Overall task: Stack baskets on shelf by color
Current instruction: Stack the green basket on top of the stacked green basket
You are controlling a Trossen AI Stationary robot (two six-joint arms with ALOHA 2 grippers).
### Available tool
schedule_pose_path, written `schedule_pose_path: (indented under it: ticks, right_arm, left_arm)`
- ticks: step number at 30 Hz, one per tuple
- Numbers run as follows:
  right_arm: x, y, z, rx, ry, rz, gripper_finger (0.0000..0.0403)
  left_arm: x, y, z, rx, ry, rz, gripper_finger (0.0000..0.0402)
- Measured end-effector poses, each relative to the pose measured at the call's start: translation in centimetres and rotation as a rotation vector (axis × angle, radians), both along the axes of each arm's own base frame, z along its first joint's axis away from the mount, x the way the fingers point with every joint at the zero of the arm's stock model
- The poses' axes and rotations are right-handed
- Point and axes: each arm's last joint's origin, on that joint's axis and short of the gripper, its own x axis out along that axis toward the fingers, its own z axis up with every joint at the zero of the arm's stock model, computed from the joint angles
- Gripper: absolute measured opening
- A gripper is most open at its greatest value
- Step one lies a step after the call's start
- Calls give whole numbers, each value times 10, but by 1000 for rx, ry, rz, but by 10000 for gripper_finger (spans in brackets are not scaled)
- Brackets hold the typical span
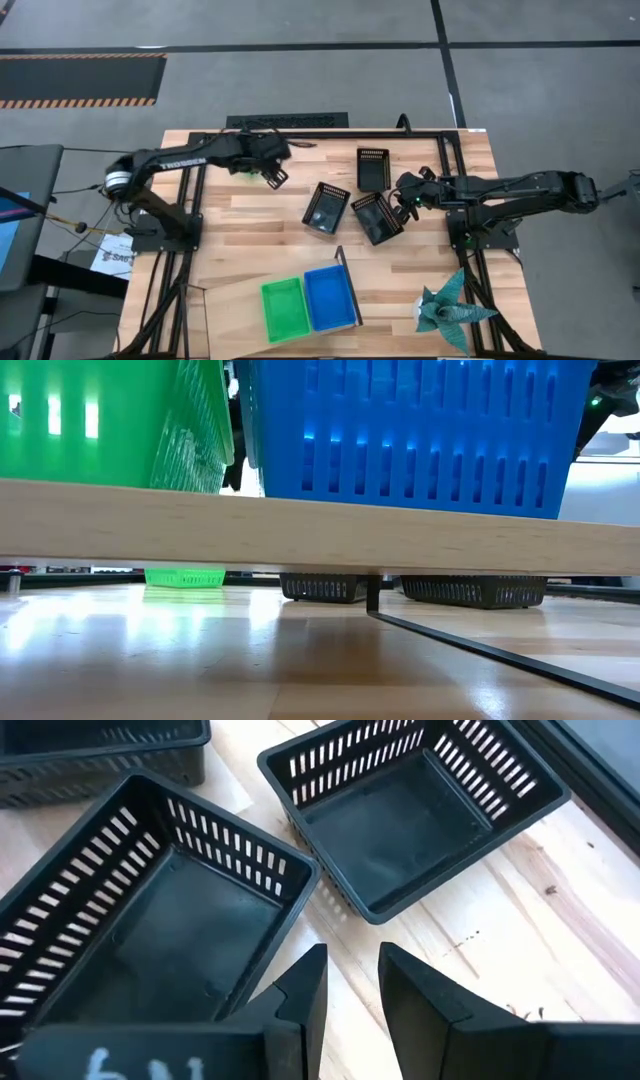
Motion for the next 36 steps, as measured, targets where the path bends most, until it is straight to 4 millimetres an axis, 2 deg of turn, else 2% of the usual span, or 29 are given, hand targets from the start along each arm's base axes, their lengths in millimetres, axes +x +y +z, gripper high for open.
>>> schedule_pose_path:
  ticks: [2,6,12,22,28,31,36]
  right_arm:
    - [0,0,0,0,-3,0,118]
    - [2,0,2,-4,-30,0,118]
    - [4,-1,3,-7,-58,-1,118]
    - [4,0,3,-7,-58,0,118]
    - [4,0,3,-6,-57,-1,118]
    - [4,0,3,-6,-57,-1,118]
    - [4,0,3,-5,-58,-1,118]
  left_arm:
    - [-10,11,-15,2,-40,5,178]
    - [-26,29,-43,6,-8,51,178]
    - [-40,37,-75,-41,50,47,178]
    - [-50,43,-102,-62,-10,51,178]
    - [-54,45,-109,-65,-22,78,174]
    - [-54,44,-109,-69,-28,77,146]
    - [-54,45,-108,-63,-24,76,51]
